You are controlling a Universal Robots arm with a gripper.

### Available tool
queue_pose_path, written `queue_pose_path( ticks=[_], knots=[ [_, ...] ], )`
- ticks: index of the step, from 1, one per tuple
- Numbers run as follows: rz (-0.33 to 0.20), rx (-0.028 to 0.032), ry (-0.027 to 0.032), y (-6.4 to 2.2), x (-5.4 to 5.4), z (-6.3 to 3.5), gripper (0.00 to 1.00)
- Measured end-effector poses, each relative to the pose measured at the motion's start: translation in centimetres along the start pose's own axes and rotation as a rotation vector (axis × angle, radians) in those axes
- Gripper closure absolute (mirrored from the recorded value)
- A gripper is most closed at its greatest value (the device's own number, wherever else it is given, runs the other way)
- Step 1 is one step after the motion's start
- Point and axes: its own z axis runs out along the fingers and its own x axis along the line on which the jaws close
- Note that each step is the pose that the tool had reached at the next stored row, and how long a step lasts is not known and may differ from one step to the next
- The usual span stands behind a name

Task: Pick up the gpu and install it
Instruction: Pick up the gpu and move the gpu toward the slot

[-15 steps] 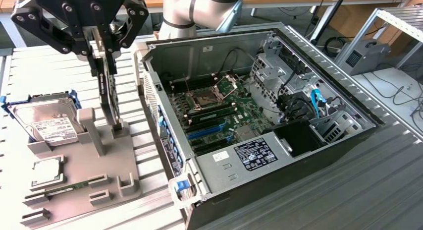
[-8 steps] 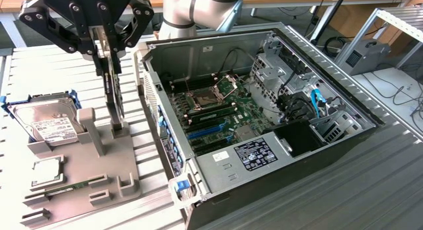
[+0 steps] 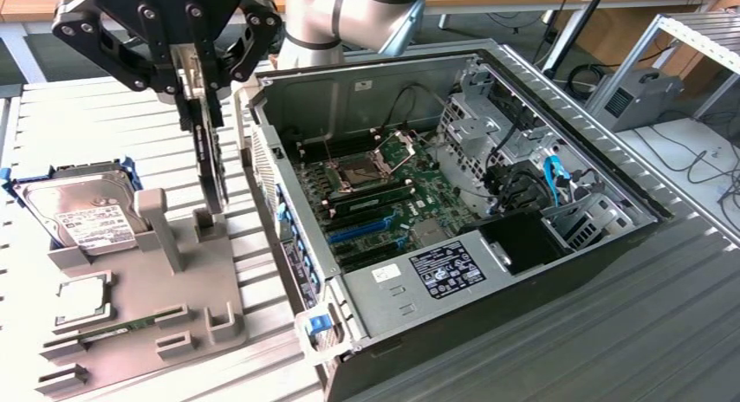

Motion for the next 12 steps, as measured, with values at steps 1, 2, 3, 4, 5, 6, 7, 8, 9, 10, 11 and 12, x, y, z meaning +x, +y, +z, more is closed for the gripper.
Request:
queue_pose_path(
  ticks=[1,2,3,4,5,6,7,8,9,10,11,12],
  knots=[
    [0.0,0.0,0.0,0.01,-0.1,0.0,0.74],
    [0.0,0.0,0.0,0.01,-0.18,0.01,0.74],
    [0.0,0.0,0.0,0.02,-0.26,0.01,0.74],
    [0.0,0.0,0.0,0.02,-0.34,0.01,0.74],
    [0.0,0.0,0.0,0.03,-0.42,0.01,0.74],
    [0.0,0.0,0.0,0.04,-0.5,0.01,0.74],
    [0.0,0.0,0.0,0.04,-0.58,0.02,0.74],
    [0.0,0.0001,0.0,0.05,-0.66,0.02,0.74],
    [0.0,0.0,0.0,0.05,-0.74,0.02,0.74],
    [0.0,0.0001,0.0001,0.06,-0.81,0.02,0.74],
    [0.0,0.0001,0.0,0.07,-0.95,0.03,0.74],
    [0.0,0.0,0.0,0.08,-1.05,0.03,0.74]
  ],
)
